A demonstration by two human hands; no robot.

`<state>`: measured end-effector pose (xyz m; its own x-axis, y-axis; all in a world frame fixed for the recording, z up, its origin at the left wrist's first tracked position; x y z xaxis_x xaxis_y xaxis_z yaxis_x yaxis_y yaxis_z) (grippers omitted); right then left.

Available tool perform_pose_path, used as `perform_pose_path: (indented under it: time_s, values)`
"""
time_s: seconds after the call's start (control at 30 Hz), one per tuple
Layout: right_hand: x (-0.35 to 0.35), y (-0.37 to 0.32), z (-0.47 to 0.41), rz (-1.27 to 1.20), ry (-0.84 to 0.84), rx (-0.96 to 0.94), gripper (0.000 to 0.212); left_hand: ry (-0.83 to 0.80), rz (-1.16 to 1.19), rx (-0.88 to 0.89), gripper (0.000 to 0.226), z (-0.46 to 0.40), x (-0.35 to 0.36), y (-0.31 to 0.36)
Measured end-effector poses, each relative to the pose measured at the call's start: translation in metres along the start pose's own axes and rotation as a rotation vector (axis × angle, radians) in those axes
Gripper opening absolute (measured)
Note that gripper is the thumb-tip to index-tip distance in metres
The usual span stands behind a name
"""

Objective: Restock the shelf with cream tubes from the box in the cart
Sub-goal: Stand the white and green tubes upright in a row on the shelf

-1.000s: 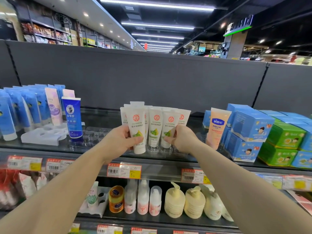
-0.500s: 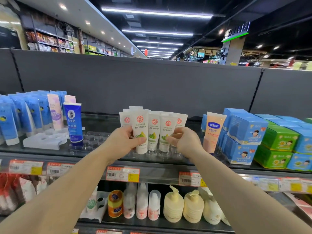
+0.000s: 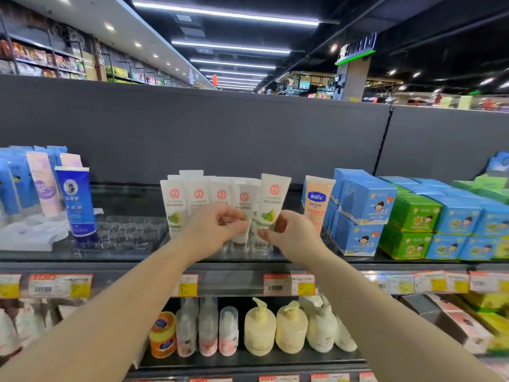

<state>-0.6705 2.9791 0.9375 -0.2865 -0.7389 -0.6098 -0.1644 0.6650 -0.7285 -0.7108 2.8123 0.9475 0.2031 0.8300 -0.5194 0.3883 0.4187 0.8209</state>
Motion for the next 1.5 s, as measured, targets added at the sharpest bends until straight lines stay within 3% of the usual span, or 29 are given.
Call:
perform_pose_path:
  time_s: [0.13, 0.23, 0.77, 1.03, 1.23, 1.5]
  values:
    - [-0.002, 0.016, -0.014, 0.078, 0.045, 0.094, 0.027, -0.079, -0.389, 0.025, 0.013, 0.009, 0.001, -0.019]
    - [0.003, 0.016, -0.021, 0.127, 0.07, 0.1, 0.029, -0.111, -0.486, 0.025, 0.018, 0.012, 0.001, -0.024]
    - [0.019, 0.013, -0.037, 0.268, -0.082, 0.094, 0.026, -0.119, -0.493, 0.08, 0.023, 0.014, 0.002, -0.028]
    - [0.018, 0.015, -0.047, 0.252, -0.212, 0.186, 0.03, -0.114, -0.502, 0.07, 0.025, 0.015, 0.004, -0.026]
    - [0.009, 0.012, -0.043, 0.131, -0.109, 0.129, 0.031, -0.102, -0.512, 0.064, 0.026, 0.014, 0.004, -0.028]
    - [0.009, 0.006, -0.052, 0.291, -0.236, 0.155, 0.023, -0.094, -0.518, 0.061, 0.024, 0.012, 0.005, -0.031]
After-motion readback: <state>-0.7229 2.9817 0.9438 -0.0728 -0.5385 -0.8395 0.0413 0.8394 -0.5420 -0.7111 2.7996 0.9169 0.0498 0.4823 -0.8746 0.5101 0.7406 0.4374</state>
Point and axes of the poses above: each hand's wrist, its own z-axis away from the middle knuckle, its own x-axis out of the palm, y = z × x, the point moved 8 cm from there along -z, towards the middle knuckle, and after that the axes turned 3 degrees about -x, right-handed, at the moved point
